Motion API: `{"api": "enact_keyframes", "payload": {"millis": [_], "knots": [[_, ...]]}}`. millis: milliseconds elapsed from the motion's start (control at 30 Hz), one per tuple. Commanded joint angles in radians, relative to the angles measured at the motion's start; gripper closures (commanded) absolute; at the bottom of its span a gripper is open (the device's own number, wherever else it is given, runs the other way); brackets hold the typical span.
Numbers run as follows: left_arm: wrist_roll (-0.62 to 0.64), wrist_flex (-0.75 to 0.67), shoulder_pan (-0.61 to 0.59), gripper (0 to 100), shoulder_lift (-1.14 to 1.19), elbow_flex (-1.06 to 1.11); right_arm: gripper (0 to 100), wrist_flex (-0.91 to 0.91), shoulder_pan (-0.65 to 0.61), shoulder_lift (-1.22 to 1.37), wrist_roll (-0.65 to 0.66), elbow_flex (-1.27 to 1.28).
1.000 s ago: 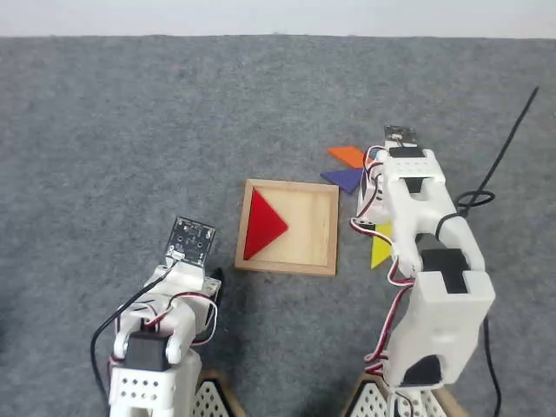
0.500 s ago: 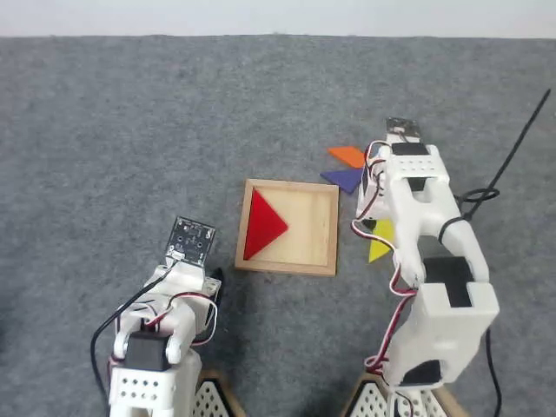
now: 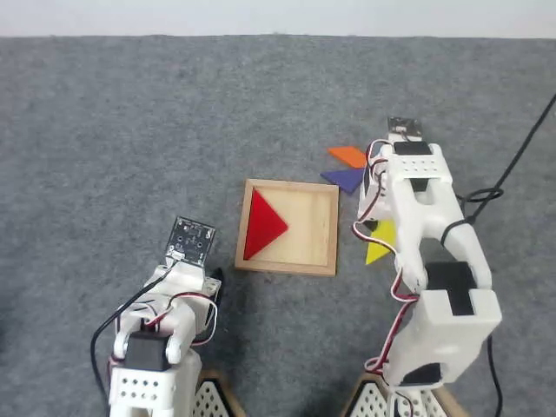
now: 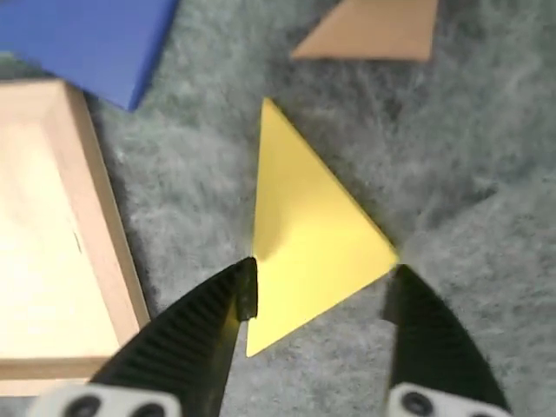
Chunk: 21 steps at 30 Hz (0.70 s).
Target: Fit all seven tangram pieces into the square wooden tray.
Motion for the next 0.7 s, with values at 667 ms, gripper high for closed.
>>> {"api": "enact_keyframes", "payload": {"millis": [667], "knots": [[0.008,0.003,-0.005,86,-0.020,-0.010,71.3,-0.226,-0.041,-0.430,0.026,0.365]]}}
